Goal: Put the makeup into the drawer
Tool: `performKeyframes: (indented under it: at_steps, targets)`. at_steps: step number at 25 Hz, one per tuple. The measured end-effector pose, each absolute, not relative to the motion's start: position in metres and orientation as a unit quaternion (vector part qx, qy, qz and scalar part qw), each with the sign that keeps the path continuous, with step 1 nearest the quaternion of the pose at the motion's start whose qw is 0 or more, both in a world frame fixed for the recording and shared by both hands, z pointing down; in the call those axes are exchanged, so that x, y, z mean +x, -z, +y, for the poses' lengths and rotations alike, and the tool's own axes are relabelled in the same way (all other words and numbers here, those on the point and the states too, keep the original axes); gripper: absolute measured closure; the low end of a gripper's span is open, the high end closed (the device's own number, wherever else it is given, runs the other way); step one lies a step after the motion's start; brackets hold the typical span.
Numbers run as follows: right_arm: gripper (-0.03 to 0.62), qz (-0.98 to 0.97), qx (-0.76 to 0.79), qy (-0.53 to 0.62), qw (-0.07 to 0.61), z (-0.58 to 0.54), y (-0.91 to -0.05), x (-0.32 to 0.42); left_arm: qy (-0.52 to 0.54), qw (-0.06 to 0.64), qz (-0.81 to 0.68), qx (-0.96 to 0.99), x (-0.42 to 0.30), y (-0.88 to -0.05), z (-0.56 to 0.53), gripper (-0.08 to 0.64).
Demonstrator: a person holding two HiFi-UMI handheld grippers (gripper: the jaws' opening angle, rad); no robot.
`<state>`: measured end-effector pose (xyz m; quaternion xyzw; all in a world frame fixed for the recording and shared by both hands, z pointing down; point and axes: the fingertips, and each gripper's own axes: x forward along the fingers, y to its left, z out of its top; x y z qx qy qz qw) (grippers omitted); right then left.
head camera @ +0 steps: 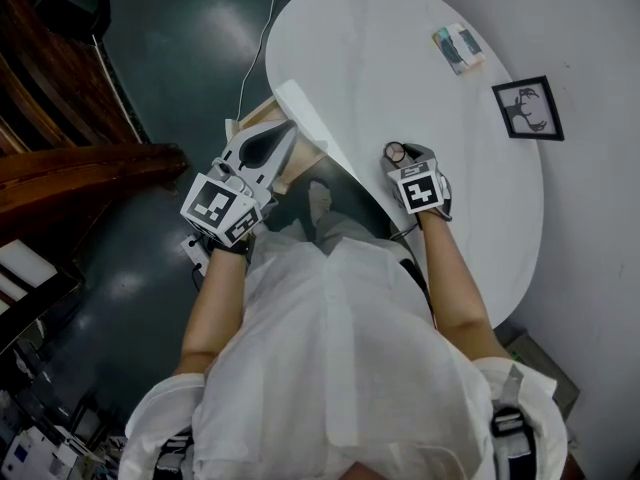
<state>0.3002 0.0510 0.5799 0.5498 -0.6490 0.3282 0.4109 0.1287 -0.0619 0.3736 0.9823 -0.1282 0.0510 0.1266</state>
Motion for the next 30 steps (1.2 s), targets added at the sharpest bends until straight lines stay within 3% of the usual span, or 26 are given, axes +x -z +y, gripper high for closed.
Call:
performKeyframes:
  at_steps: [12,30]
  targets:
    - [0.396,-0.661,0.534,-0.318,0.421,0.019,-0.579,0.284,-0.045,0.127,-0.185,0.974,0.084,-0.369,-0.076,0.541]
    - [0.396,-0.713,0.469,-0.266,0.448,-0.079,-0.579,0.190,-0.044,0.137,-0.276,0.950,-0.023,-0.370,-0.104,0.541]
